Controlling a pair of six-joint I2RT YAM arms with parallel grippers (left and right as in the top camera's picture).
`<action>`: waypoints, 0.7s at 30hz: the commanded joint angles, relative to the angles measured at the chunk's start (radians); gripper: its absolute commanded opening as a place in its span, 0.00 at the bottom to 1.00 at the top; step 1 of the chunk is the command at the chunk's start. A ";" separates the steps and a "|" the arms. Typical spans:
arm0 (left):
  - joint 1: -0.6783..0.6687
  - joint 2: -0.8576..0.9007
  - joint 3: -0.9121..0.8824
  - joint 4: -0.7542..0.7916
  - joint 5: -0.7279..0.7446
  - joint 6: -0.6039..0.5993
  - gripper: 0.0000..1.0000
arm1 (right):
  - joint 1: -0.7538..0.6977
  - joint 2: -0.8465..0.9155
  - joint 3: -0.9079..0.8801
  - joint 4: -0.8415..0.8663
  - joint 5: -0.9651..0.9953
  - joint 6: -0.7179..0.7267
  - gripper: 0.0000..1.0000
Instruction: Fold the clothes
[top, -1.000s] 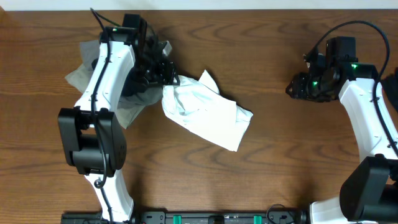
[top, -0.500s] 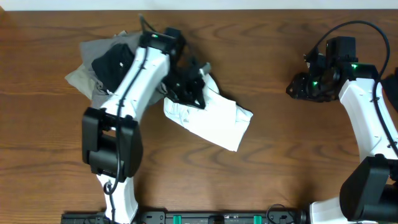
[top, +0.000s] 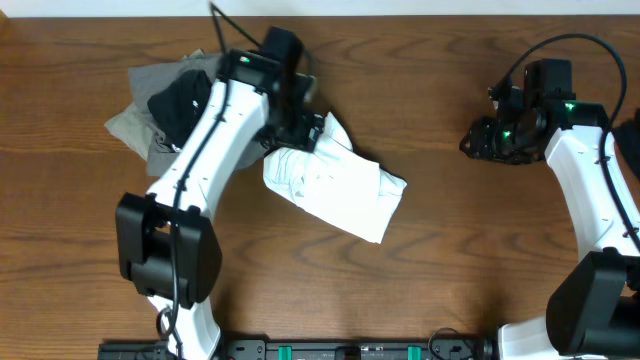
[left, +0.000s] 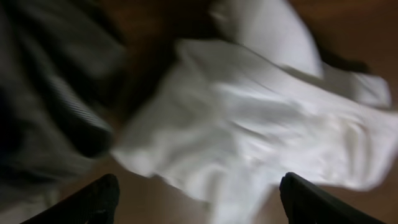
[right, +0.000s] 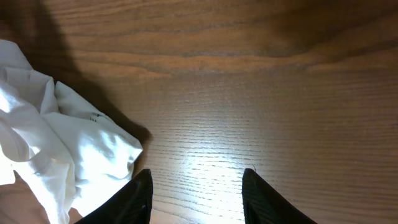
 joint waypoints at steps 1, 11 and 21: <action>0.040 0.069 -0.012 0.008 0.019 0.050 0.84 | 0.010 -0.018 0.002 -0.001 -0.011 0.008 0.45; 0.048 0.176 -0.018 -0.011 0.187 0.122 0.25 | 0.010 -0.018 0.002 -0.008 -0.011 0.008 0.45; 0.003 0.134 -0.018 -0.171 0.382 0.141 0.06 | 0.010 -0.018 0.002 -0.004 -0.011 0.008 0.45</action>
